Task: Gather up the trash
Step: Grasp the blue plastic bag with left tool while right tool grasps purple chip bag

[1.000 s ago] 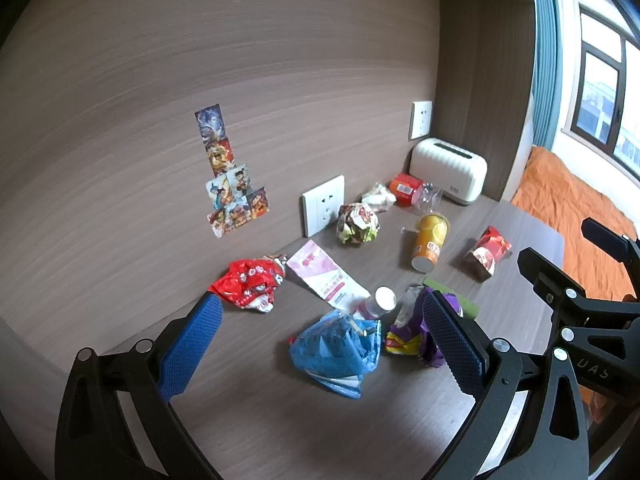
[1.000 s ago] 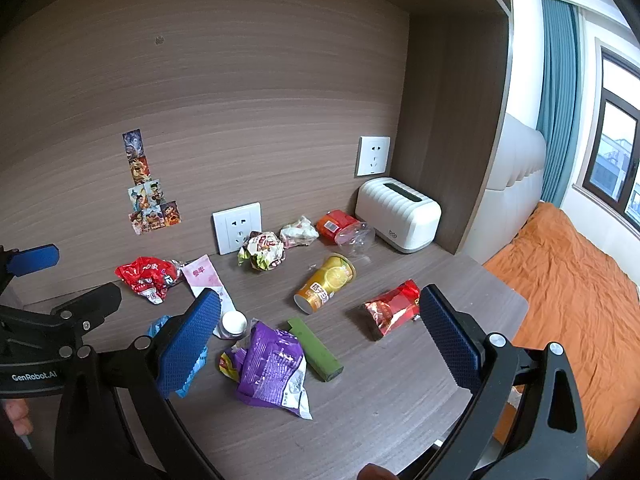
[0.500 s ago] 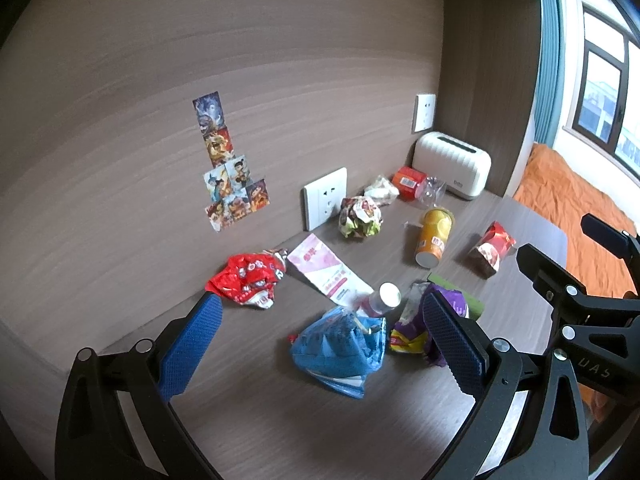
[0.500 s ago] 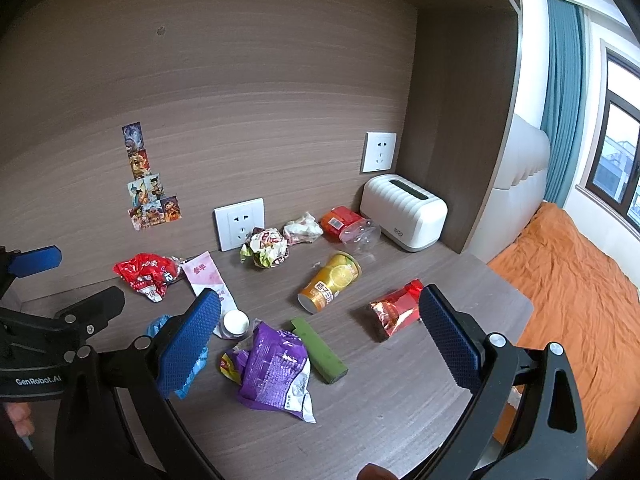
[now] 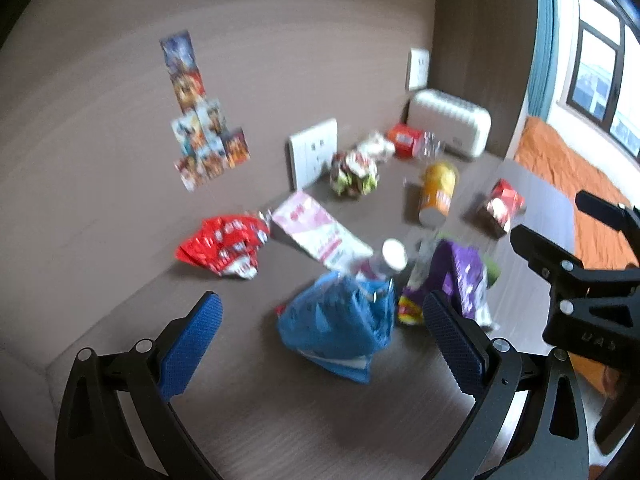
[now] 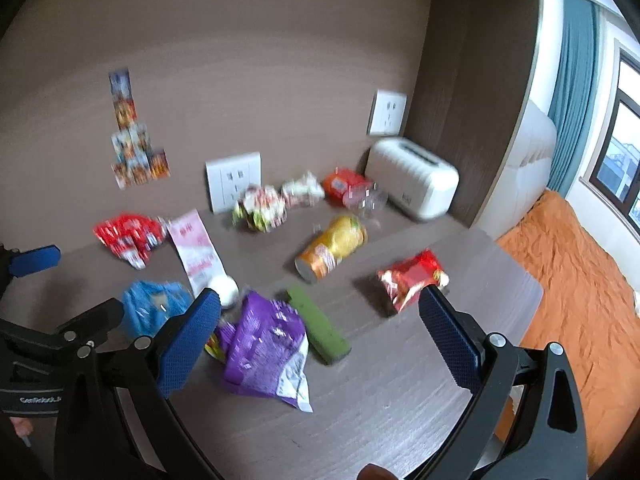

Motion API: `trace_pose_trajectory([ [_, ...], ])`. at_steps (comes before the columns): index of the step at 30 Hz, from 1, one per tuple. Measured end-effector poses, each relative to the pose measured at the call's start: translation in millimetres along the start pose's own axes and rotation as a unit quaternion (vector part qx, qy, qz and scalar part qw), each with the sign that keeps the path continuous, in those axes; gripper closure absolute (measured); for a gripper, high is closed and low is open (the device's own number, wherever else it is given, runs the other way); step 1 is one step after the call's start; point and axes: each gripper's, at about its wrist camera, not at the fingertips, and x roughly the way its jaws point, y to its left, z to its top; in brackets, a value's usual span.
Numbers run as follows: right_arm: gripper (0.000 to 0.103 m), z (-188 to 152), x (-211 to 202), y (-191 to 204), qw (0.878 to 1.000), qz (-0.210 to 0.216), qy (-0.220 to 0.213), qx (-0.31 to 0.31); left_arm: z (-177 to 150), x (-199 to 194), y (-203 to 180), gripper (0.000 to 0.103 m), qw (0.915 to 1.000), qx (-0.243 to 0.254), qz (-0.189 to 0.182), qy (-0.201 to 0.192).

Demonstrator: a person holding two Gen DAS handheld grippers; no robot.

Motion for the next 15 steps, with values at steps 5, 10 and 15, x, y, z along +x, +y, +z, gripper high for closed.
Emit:
trace_pose_trajectory([
  [5,0.004,-8,29,-3,0.997,0.042,0.065,0.016,-12,27,-8,0.005,0.9989,0.044,0.003,0.018],
  [10,0.004,-9,51,5,0.992,0.075,0.098,0.021,-15,53,-15,0.005,0.9961,0.083,0.007,0.029],
  [15,0.004,-9,75,25,0.99,0.079,0.121,-0.005,-13,81,-18,0.005,0.9939,0.101,0.014,0.041],
])
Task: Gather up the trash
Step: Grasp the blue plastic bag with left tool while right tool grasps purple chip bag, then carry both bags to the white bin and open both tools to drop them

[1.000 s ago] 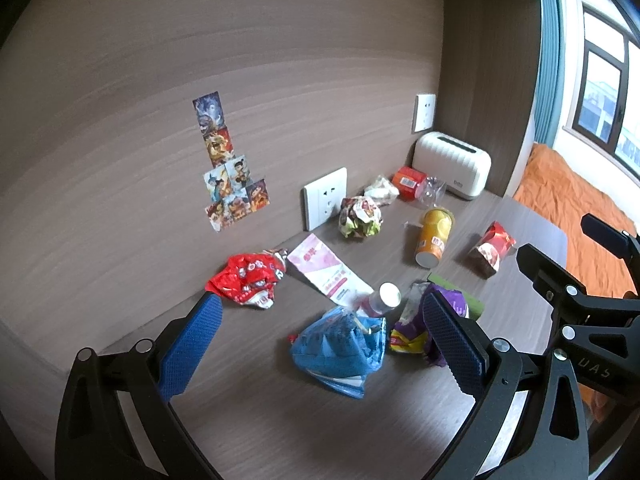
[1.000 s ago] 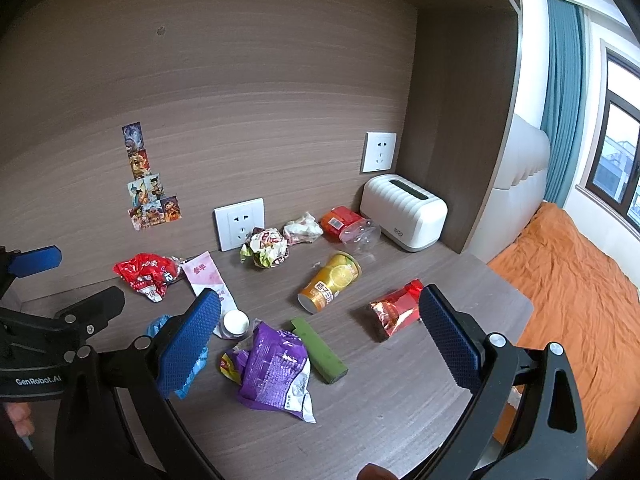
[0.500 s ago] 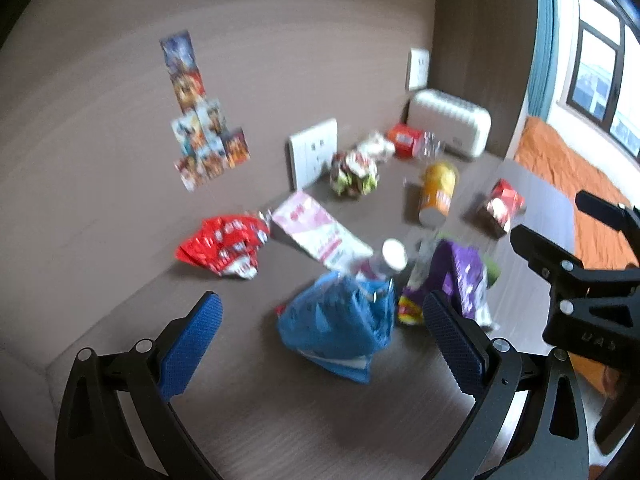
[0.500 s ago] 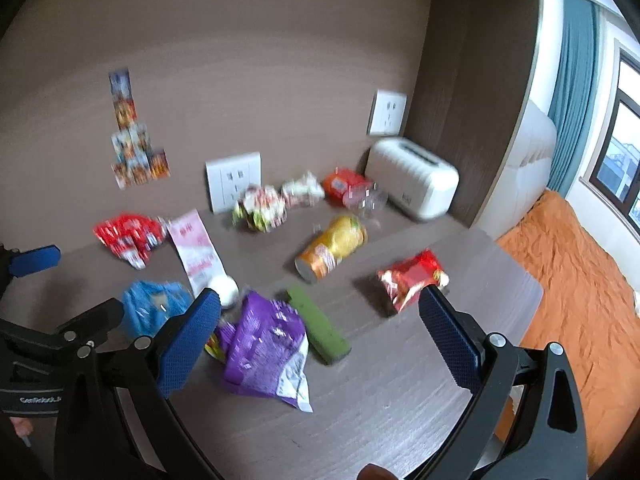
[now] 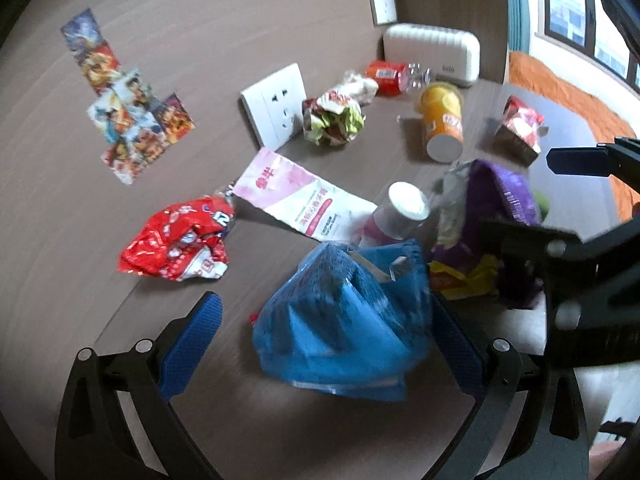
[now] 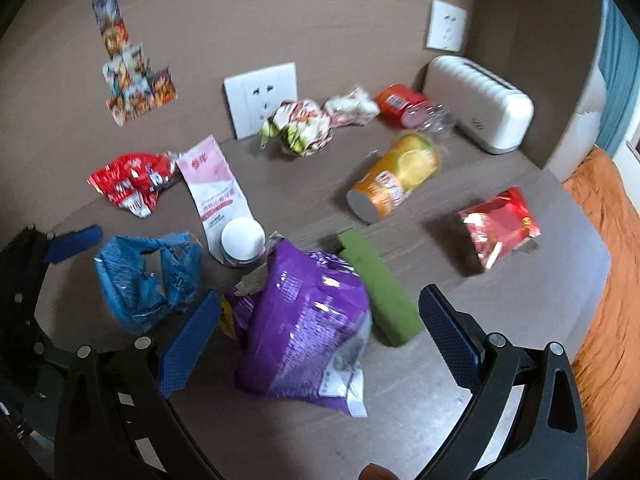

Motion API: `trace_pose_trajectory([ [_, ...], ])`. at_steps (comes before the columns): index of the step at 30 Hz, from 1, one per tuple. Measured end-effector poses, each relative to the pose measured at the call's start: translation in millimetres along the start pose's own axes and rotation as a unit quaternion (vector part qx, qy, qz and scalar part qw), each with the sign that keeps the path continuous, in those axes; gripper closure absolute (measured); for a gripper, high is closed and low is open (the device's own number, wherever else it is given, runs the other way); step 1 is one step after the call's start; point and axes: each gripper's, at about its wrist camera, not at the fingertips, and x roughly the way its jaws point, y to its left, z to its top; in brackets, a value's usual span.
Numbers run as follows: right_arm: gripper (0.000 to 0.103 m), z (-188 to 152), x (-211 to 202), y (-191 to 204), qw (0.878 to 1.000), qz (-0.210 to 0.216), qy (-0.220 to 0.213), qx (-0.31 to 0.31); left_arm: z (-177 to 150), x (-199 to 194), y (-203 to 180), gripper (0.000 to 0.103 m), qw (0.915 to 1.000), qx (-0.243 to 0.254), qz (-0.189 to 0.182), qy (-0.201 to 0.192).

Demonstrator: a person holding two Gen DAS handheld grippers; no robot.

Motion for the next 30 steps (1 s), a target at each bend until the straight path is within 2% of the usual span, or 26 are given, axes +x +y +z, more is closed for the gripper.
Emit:
trace_pose_trajectory([
  [1,0.005,0,4,3,1.0,-0.004,0.005,-0.006,1,6,1,0.005,1.0,-0.001,-0.001,0.004],
  [5,0.027,-1,22,11,0.999,-0.016,0.029,-0.031,3,21,2,0.005,0.9999,-0.004,-0.005,0.016],
  [8,0.029,-2,25,12,0.999,-0.009,0.033,-0.03,1,27,1,0.008,0.9997,-0.007,-0.007,0.022],
  [9,0.03,-2,24,12,0.999,-0.009,0.033,-0.031,0,29,1,0.017,0.9997,-0.009,-0.008,0.023],
  [10,0.031,-1,23,12,0.999,-0.01,0.031,-0.031,0,30,2,0.018,0.9995,-0.012,-0.01,0.027],
  [15,0.031,1,8,10,0.999,-0.011,0.021,-0.024,0,25,2,0.019,0.9996,-0.018,-0.009,0.018],
  [22,0.031,-1,-32,-7,0.999,-0.018,-0.027,0.007,2,-14,-3,0.019,0.9998,-0.016,-0.01,-0.008],
  [25,0.031,-8,-51,-26,0.998,-0.032,-0.043,0.036,5,-37,-16,0.019,0.9993,-0.005,-0.026,-0.025],
  [30,0.031,-37,-87,-77,0.99,-0.063,-0.058,0.112,16,-58,-64,0.019,0.9939,0.037,-0.09,-0.051],
])
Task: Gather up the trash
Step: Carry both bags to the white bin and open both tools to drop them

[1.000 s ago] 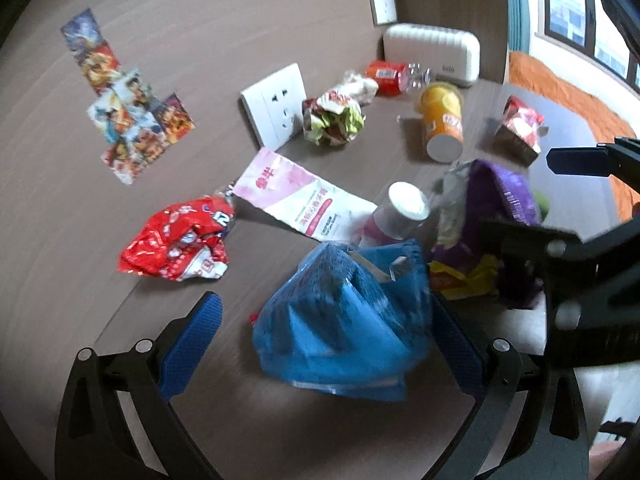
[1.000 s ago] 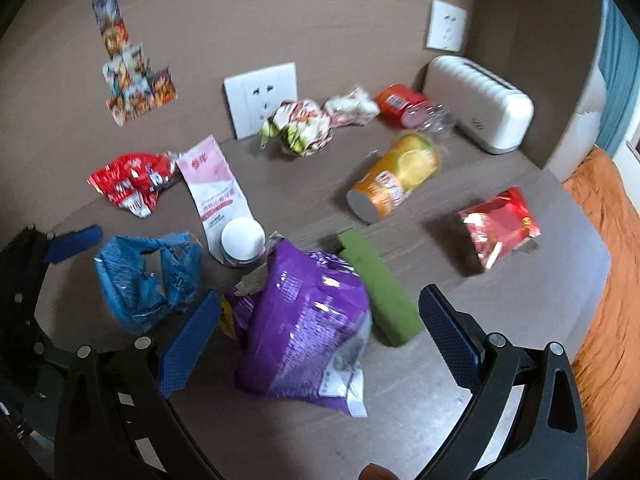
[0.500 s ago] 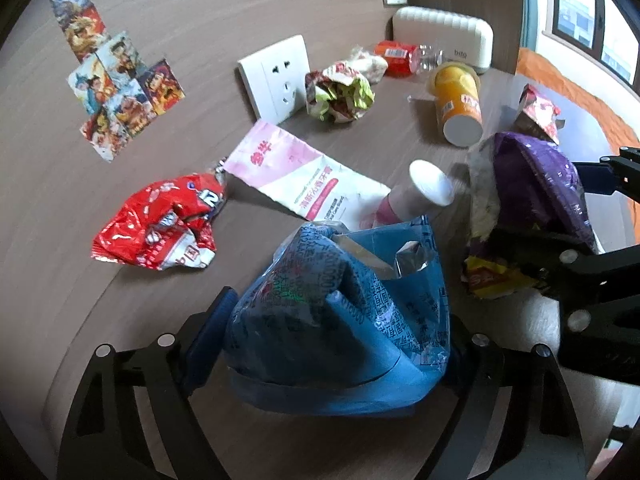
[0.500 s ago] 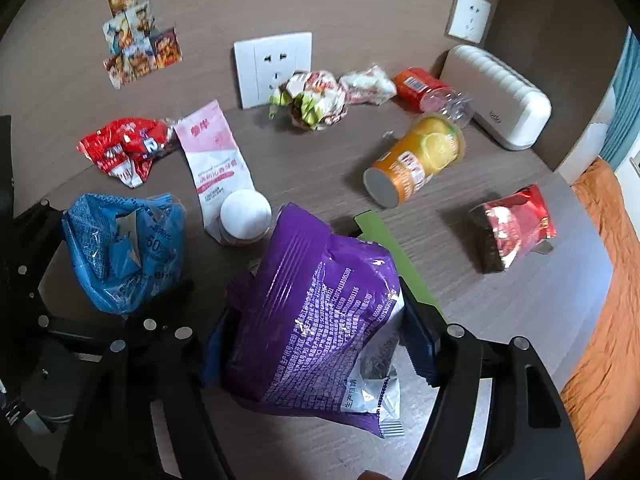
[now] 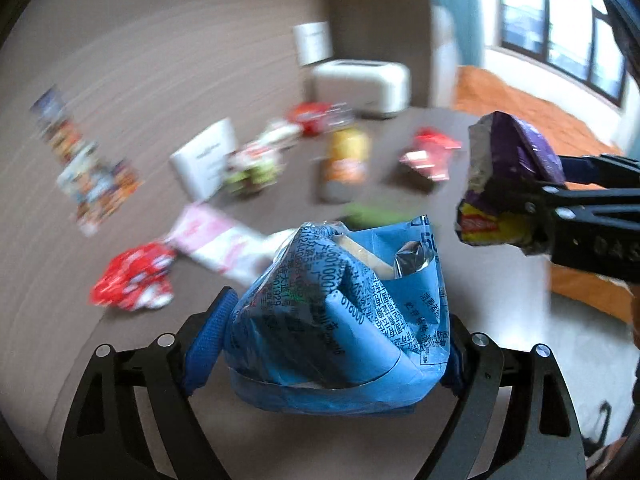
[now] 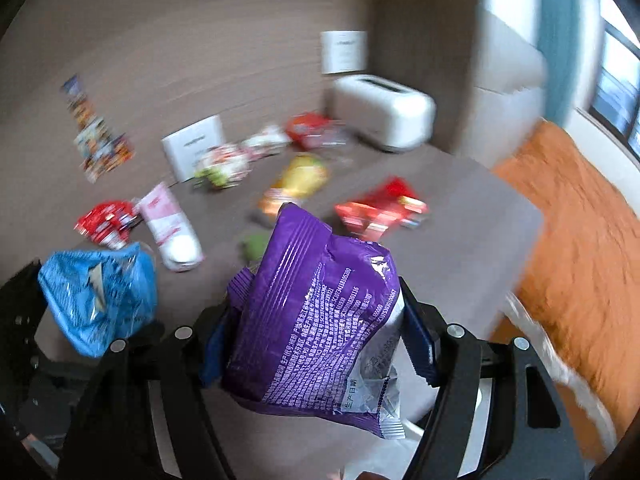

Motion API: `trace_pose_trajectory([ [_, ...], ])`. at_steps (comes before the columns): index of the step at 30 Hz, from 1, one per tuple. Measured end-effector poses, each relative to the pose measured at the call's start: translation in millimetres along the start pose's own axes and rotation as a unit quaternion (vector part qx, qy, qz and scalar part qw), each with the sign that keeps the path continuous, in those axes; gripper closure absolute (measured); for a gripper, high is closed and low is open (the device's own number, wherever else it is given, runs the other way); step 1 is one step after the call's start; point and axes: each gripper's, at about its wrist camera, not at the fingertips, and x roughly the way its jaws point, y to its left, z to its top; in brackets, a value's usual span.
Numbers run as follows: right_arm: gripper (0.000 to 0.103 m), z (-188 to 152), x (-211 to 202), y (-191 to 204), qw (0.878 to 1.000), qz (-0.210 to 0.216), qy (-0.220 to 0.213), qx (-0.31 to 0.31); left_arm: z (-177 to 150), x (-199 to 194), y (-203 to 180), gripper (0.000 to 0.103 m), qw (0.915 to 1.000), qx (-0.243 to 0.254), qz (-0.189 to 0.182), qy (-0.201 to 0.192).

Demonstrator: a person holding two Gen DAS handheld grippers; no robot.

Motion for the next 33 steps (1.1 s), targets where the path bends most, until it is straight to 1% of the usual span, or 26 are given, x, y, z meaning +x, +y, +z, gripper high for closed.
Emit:
trace_pose_trajectory([
  [3,0.031,-17,-17,-46,0.998,-0.03,-0.001,0.06,11,0,-41,0.019,0.998,0.039,-0.049,-0.01],
  [6,0.031,-42,-36,-92,0.99,-0.072,0.0,0.121,17,4,-87,0.019,0.9915,0.082,-0.099,-0.018],
  [8,0.031,-57,-44,-118,0.984,-0.099,0.004,0.15,19,10,-123,0.019,0.9844,0.11,-0.136,-0.017],
  [10,0.031,-75,-50,-143,0.976,-0.133,0.012,0.173,19,14,-155,0.019,0.9771,0.132,-0.166,-0.014],
  [12,0.031,-94,-53,-167,0.968,-0.155,0.024,0.194,16,22,-186,0.019,0.9701,0.154,-0.188,-0.009],
  [14,0.031,-111,-52,-188,0.963,-0.167,0.035,0.211,15,37,-218,0.019,0.963,0.169,-0.21,0.003],
  [16,0.031,-125,-45,-211,0.958,-0.17,0.05,0.225,12,56,-250,0.019,0.9573,0.184,-0.222,0.023],
  [18,0.031,-139,-31,-232,0.955,-0.168,0.063,0.237,5,71,-276,0.019,0.9542,0.193,-0.226,0.033],
  [22,0.031,-168,8,-273,0.95,-0.154,0.087,0.259,-9,127,-327,0.019,0.9488,0.202,-0.229,0.08],
  [26,0.031,-201,60,-315,0.942,-0.139,0.11,0.286,-30,197,-375,0.019,0.9448,0.217,-0.21,0.127],
  [27,0.031,-213,78,-328,0.938,-0.137,0.121,0.295,-37,210,-385,0.019,0.9435,0.215,-0.211,0.138],
  [29,0.031,-236,114,-348,0.93,-0.131,0.147,0.312,-53,248,-404,0.019,0.9379,0.214,-0.215,0.169],
  [32,0.032,-266,151,-370,0.919,-0.121,0.166,0.335,-81,297,-429,0.019,0.9313,0.227,-0.209,0.193],
  [33,0.032,-278,165,-378,0.917,-0.117,0.171,0.34,-89,307,-434,0.019,0.9303,0.228,-0.208,0.198],
])
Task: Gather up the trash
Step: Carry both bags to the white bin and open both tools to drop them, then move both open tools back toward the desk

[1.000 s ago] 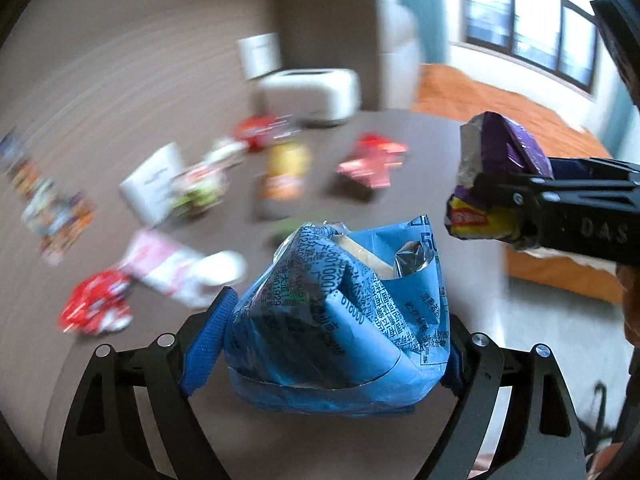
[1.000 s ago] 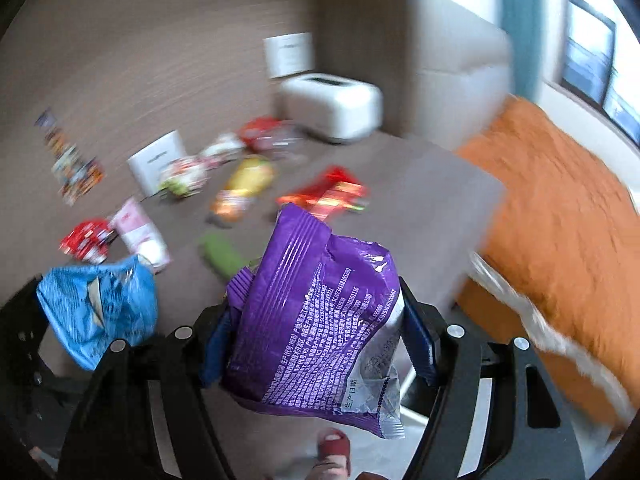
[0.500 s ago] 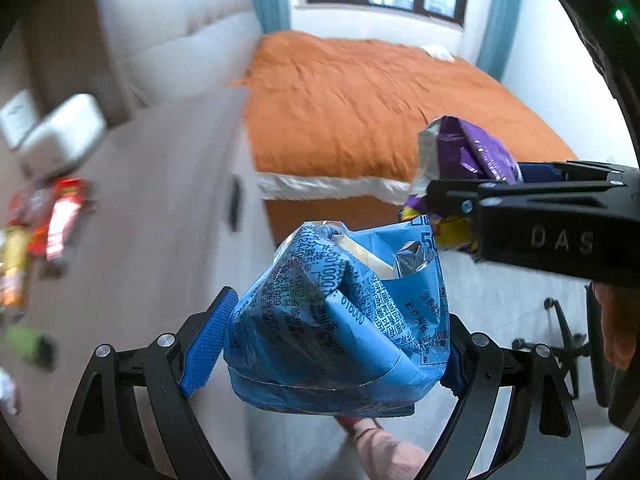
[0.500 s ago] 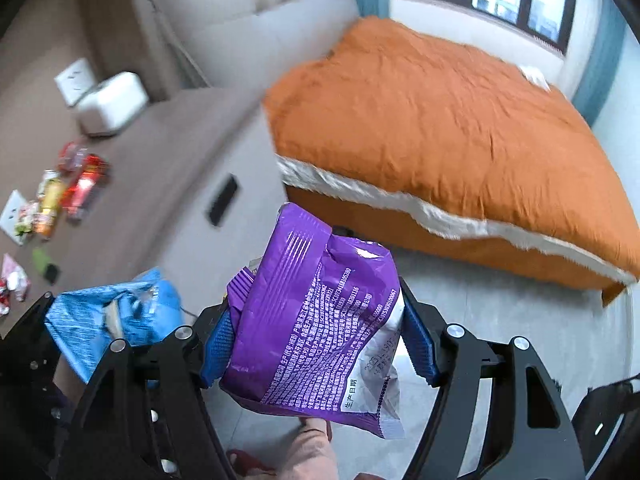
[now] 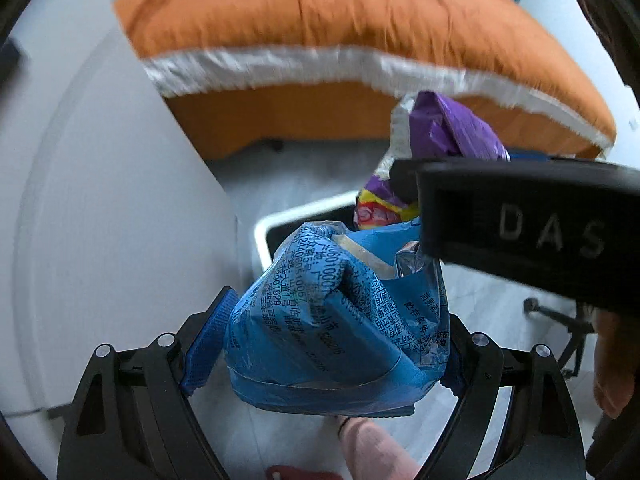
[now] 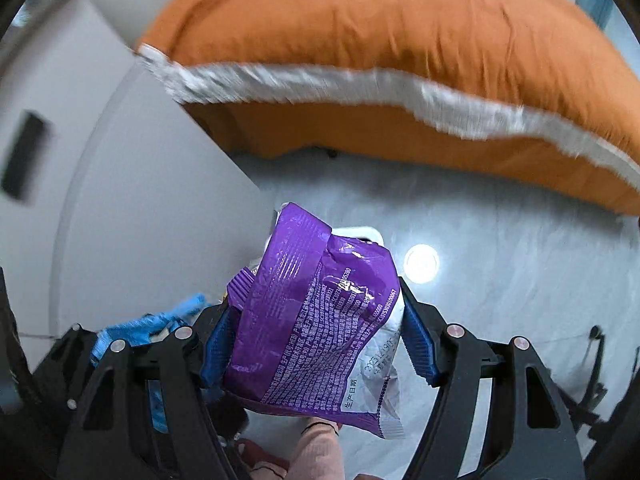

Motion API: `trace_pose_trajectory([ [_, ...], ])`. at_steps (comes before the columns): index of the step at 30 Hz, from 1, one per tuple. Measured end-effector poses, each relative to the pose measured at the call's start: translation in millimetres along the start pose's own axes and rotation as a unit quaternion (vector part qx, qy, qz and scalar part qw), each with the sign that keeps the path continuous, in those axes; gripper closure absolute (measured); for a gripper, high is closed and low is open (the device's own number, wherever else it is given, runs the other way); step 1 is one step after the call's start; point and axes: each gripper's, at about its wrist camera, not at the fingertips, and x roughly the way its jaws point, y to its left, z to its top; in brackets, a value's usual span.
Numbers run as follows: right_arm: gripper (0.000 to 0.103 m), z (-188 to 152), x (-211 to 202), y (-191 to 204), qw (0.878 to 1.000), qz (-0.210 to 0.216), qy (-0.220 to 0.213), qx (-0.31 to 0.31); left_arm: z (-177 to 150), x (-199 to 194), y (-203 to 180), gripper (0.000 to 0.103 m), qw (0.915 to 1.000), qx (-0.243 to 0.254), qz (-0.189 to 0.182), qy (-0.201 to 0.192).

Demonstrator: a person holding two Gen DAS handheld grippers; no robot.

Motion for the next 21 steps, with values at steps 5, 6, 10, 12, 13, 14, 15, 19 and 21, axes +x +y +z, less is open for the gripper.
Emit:
trace_pose_trajectory([
  [5,0.032,-6,78,-19,0.999,0.001,0.033,-0.001,-4,78,-4,0.017,0.9993,-0.006,0.003,0.037],
  [6,0.031,-7,90,-20,0.999,0.0,0.037,-0.004,-4,85,-3,0.012,0.9992,-0.007,0.005,0.038],
  [10,0.005,-14,130,-26,0.999,-0.008,0.049,-0.017,-6,125,9,0.005,0.9981,-0.019,0.001,0.059],
  [12,0.005,-16,139,-29,0.998,-0.009,0.061,-0.022,-5,136,15,0.005,0.9976,-0.024,0.004,0.066],
  [13,0.005,-16,140,-29,0.998,-0.012,0.063,-0.023,-4,137,16,0.005,0.9974,-0.023,0.009,0.067],
  [14,0.005,-15,140,-30,0.998,-0.014,0.062,-0.024,-3,136,16,0.005,0.9975,-0.021,0.012,0.067],
  [15,0.005,-14,138,-30,0.998,-0.015,0.062,-0.026,-5,133,15,0.005,0.9976,-0.021,0.012,0.065],
  [19,0.005,-9,126,-31,0.998,-0.016,0.06,-0.031,2,116,12,0.005,0.9978,-0.021,0.014,0.06],
  [21,0.005,-4,112,-30,0.998,-0.015,0.056,-0.033,10,109,5,0.005,0.998,-0.024,0.016,0.057],
])
